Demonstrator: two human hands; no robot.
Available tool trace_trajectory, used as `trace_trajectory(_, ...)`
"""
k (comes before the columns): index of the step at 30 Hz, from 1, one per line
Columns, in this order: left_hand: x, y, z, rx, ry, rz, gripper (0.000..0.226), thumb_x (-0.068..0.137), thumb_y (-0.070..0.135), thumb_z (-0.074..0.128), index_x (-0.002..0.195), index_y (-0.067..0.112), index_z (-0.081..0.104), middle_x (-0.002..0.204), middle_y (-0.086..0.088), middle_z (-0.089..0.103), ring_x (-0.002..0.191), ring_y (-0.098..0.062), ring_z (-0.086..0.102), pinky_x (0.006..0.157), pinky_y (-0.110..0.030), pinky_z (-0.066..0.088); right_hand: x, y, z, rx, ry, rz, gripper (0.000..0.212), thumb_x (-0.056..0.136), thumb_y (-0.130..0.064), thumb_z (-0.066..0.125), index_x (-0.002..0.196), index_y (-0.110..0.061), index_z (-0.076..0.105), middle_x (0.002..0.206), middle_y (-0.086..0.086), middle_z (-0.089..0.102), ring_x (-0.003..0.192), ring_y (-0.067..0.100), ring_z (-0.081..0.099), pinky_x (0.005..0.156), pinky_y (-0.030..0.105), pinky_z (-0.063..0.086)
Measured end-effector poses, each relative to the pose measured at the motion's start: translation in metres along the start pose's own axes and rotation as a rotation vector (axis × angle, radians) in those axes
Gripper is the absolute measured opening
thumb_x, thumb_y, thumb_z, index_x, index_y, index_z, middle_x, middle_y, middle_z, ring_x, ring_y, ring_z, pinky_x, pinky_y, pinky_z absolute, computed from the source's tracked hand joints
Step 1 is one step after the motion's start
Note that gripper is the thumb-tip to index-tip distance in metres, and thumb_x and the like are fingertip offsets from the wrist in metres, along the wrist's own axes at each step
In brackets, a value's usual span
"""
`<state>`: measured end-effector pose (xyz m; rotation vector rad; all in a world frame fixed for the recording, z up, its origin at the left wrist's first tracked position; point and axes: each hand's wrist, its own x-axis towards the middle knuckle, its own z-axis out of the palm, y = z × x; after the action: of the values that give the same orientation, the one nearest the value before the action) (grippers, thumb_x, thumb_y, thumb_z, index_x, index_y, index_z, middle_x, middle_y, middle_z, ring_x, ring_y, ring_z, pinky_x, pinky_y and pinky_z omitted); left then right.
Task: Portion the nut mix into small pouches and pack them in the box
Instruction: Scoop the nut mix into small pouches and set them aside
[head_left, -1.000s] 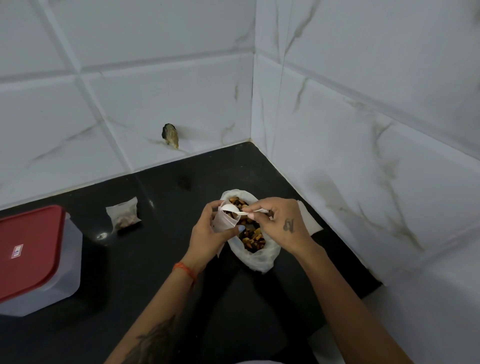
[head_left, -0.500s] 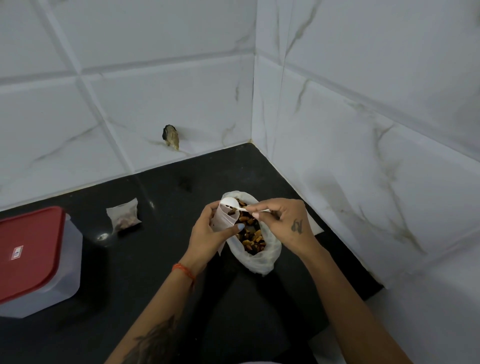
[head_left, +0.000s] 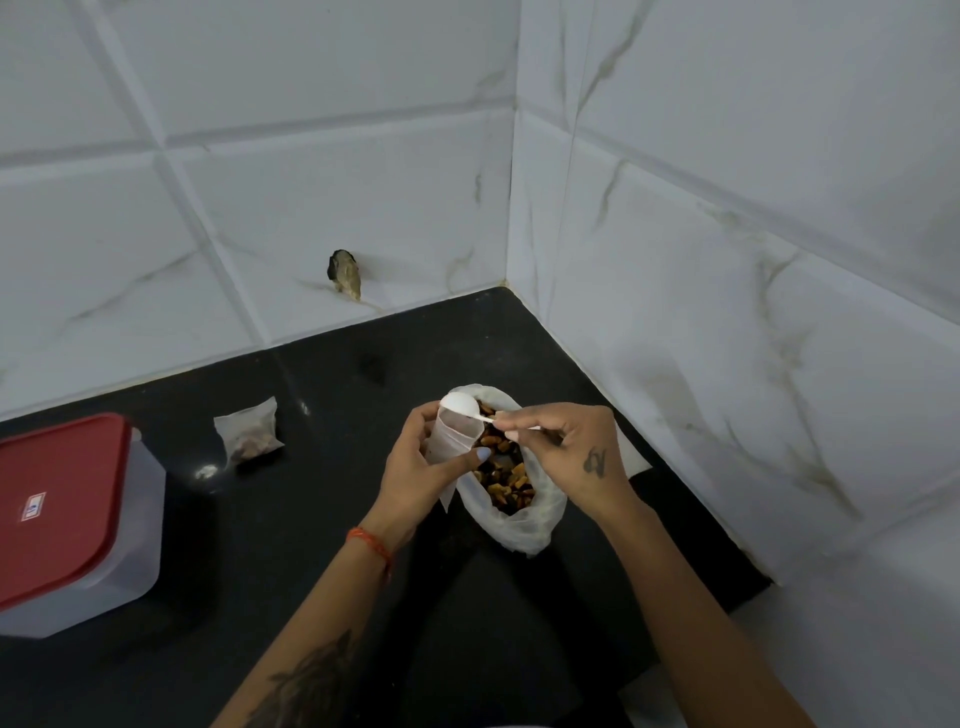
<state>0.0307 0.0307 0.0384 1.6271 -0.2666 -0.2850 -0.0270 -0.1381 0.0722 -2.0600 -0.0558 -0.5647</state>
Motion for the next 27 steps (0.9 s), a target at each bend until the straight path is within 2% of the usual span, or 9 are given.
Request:
trace_trajectory(2, 0.001, 0.0, -0.001, -0.012, 0.008, -0.019, 0.058, 0.068, 0.016, 0.082, 0.115, 0.031, 0.052, 0.117, 0.007, 0.061, 0.105, -0.002, 0.059, 0.077, -0.015, 0.05, 0.001, 0.002, 0.0, 0.004, 0.039, -0.085, 0.019, 0.08, 0.001, 0.069, 0.093, -0.01, 0.076, 0.093, -0.005, 0.073, 0.09, 0.004, 0.069, 0.083, 0.025, 0.056)
trace_trajectory(5, 0.001, -0.002, -0.002, 0.008, 0.019, -0.011, 0.06, 0.068, 0.018, 0.083, 0.118, 0.03, 0.052, 0.119, 0.008, 0.059, 0.11, -0.004, 0.056, 0.085, -0.019, 0.048, 0.001, 0.007, 0.001, -0.086, -0.059, -0.12, 0.018, 0.08, -0.002, 0.069, 0.092, -0.014, 0.076, 0.09, -0.005, 0.074, 0.087, -0.001, 0.068, 0.078, 0.017, 0.055)
trace_trajectory(9, 0.003, -0.002, -0.002, 0.037, 0.031, -0.029, 0.065, 0.06, 0.032, 0.083, 0.118, 0.029, 0.053, 0.119, 0.008, 0.059, 0.114, -0.009, 0.054, 0.098, -0.033, 0.047, 0.002, 0.004, 0.002, -0.125, 0.031, -0.247, 0.015, 0.082, -0.013, 0.063, 0.089, -0.013, 0.077, 0.086, -0.003, 0.075, 0.081, 0.005, 0.07, 0.073, 0.021, 0.057)
trace_trajectory(13, 0.004, 0.0, -0.002, 0.035, 0.037, -0.029, 0.064, 0.065, 0.023, 0.084, 0.121, 0.023, 0.053, 0.119, 0.006, 0.059, 0.115, -0.012, 0.055, 0.098, -0.035, 0.047, 0.003, 0.005, 0.005, -0.136, 0.053, -0.247, 0.017, 0.082, -0.014, 0.062, 0.091, -0.013, 0.076, 0.087, -0.002, 0.075, 0.081, 0.006, 0.07, 0.071, 0.021, 0.057)
trace_trajectory(16, 0.004, 0.0, -0.002, 0.023, 0.039, -0.011, 0.056, 0.067, 0.016, 0.083, 0.113, 0.029, 0.054, 0.115, 0.007, 0.06, 0.11, -0.009, 0.057, 0.092, -0.029, 0.049, 0.001, 0.008, 0.009, -0.168, -0.011, -0.144, 0.015, 0.08, -0.007, 0.068, 0.09, -0.015, 0.077, 0.086, -0.004, 0.075, 0.08, 0.004, 0.069, 0.073, 0.018, 0.056)
trace_trajectory(20, 0.004, -0.001, -0.004, 0.018, 0.046, -0.005, 0.055, 0.066, 0.02, 0.084, 0.112, 0.027, 0.054, 0.116, 0.004, 0.061, 0.11, -0.012, 0.057, 0.095, -0.035, 0.049, 0.001, 0.0, 0.007, 0.014, 0.067, -0.044, 0.02, 0.077, 0.0, 0.072, 0.091, -0.014, 0.076, 0.087, -0.01, 0.072, 0.084, 0.002, 0.069, 0.075, 0.016, 0.055)
trace_trajectory(23, 0.002, 0.001, -0.002, -0.003, 0.031, -0.016, 0.063, 0.06, 0.027, 0.083, 0.115, 0.023, 0.053, 0.115, 0.004, 0.061, 0.109, -0.011, 0.058, 0.094, -0.034, 0.049, 0.003, -0.009, 0.002, 0.175, 0.008, 0.215, 0.022, 0.079, 0.001, 0.071, 0.092, -0.016, 0.075, 0.083, -0.005, 0.074, 0.076, 0.007, 0.07, 0.066, 0.013, 0.052)
trace_trajectory(27, 0.003, 0.0, -0.004, 0.007, 0.02, -0.052, 0.061, 0.066, 0.016, 0.083, 0.116, 0.026, 0.049, 0.117, 0.004, 0.059, 0.111, -0.01, 0.057, 0.093, -0.031, 0.049, 0.004, -0.009, -0.003, 0.545, 0.04, 0.522, 0.019, 0.083, 0.0, 0.066, 0.095, -0.013, 0.073, 0.083, 0.009, 0.074, 0.076, 0.014, 0.07, 0.069, 0.02, 0.055)
